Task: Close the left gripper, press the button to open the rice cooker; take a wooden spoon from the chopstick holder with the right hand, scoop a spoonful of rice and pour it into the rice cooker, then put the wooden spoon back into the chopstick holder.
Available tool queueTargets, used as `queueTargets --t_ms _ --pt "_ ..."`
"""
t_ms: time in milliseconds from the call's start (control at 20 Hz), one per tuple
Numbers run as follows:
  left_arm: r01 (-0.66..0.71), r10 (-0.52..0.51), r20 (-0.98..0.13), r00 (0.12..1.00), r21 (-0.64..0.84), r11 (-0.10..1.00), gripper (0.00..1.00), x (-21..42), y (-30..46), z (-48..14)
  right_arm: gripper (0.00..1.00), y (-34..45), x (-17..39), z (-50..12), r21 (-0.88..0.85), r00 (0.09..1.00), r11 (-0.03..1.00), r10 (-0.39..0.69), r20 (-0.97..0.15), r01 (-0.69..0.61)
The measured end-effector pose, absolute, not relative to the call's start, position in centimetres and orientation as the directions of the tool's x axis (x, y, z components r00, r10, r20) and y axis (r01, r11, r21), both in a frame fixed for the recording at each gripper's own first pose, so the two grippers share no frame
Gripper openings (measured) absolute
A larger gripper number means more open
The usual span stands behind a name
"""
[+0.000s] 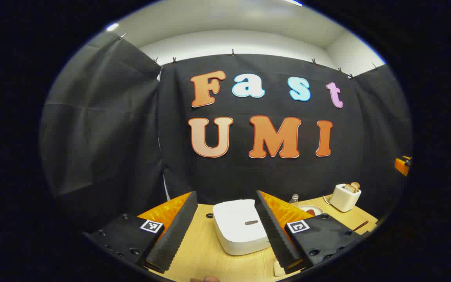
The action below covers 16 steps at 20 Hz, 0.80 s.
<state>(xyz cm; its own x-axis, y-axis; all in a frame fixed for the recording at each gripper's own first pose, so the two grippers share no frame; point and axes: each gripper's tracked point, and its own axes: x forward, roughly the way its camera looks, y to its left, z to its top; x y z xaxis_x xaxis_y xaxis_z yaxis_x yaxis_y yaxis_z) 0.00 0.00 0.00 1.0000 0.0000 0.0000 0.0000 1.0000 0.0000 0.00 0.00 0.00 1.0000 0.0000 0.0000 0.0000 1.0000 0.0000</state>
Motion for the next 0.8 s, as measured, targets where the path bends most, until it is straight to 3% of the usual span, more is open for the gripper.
queueTargets --t_ms 350,400,450,800 --pt "-0.019 0.019 0.012 1.0 -0.001 1.0 0.97 -0.6 1.6 1.1 0.94 2.1 0.1 0.6 -0.036 0.999 0.998 0.047 -0.003 -0.047" --pt "-0.026 0.026 0.015 1.0 0.001 1.0 0.99 -0.6 1.7 1.2 0.99 1.9 0.2 0.7 -0.029 0.999 0.998 0.047 -0.003 -0.047" --pt "-0.036 0.036 0.02 0.999 0.006 0.999 0.99 -0.6 1.7 1.5 0.94 1.8 0.2 0.8 -0.022 0.999 0.999 0.048 -0.005 -0.048" --pt "-0.044 0.043 0.035 0.998 0.015 0.999 0.99 -1.3 1.1 2.2 0.95 1.7 0.6 0.7 -0.018 0.998 0.998 0.063 -0.013 -0.064"
